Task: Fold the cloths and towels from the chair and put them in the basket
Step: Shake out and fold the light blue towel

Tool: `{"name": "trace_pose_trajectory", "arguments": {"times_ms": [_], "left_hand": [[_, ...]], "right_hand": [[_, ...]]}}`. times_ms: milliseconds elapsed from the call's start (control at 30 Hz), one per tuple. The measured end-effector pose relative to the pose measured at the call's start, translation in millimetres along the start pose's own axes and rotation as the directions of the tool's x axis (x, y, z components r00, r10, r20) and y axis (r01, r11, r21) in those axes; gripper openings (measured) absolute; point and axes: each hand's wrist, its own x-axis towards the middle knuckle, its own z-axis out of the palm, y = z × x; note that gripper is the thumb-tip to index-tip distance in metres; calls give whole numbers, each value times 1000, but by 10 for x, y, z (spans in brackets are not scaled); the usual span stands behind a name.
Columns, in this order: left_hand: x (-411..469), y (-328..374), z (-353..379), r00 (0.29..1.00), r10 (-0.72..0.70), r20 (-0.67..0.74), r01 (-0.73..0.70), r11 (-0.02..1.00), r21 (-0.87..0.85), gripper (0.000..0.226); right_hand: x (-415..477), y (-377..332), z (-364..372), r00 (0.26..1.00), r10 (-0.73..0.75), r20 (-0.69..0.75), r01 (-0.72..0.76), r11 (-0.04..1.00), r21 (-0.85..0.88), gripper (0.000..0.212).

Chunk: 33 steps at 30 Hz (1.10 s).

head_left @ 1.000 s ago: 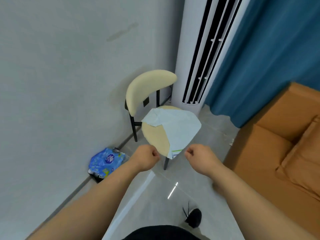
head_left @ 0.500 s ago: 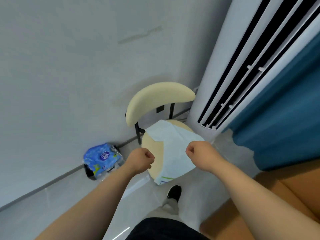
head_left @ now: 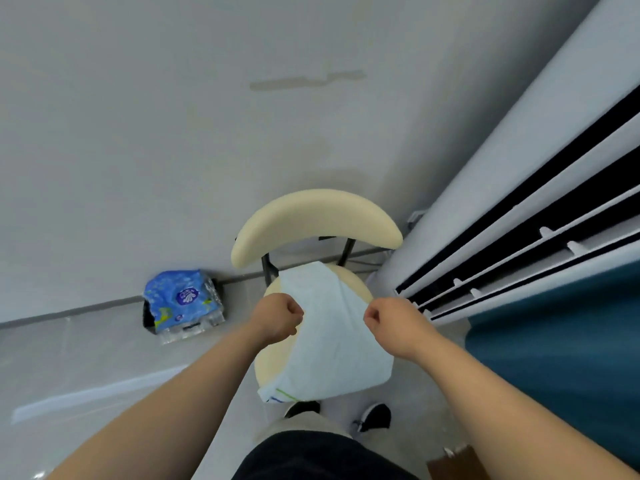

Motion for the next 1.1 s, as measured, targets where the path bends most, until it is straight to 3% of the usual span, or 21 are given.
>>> {"name": "trace_pose_trajectory", "arguments": {"times_ms": [167,400,733,867,1100], "left_hand": [[-18,-118,200,978,-167,-124,149,979,-141,12],[-477,-291,901,853,-470,-226,328,820,-469,20],[-345,-917,1947,755,-638,-151,489,701,-520,26],[108,-1386,2250,731,-653,-200,534,729,-429,34],[915,-2273,2693,506,-782,-365,611,623,-489,40]], "right_hand": [[438,149,-134,981,-173,89,182,978,-104,20],[785,404,93,885,-363,292,428,882,-199,17],[1202,666,1081,794,-394,462,527,826,-201,17],[1529,815,1640,769,-430,472,571,794,-207,17],[2085,1017,2566,733,-563,381,659,727,-195,21]]}}
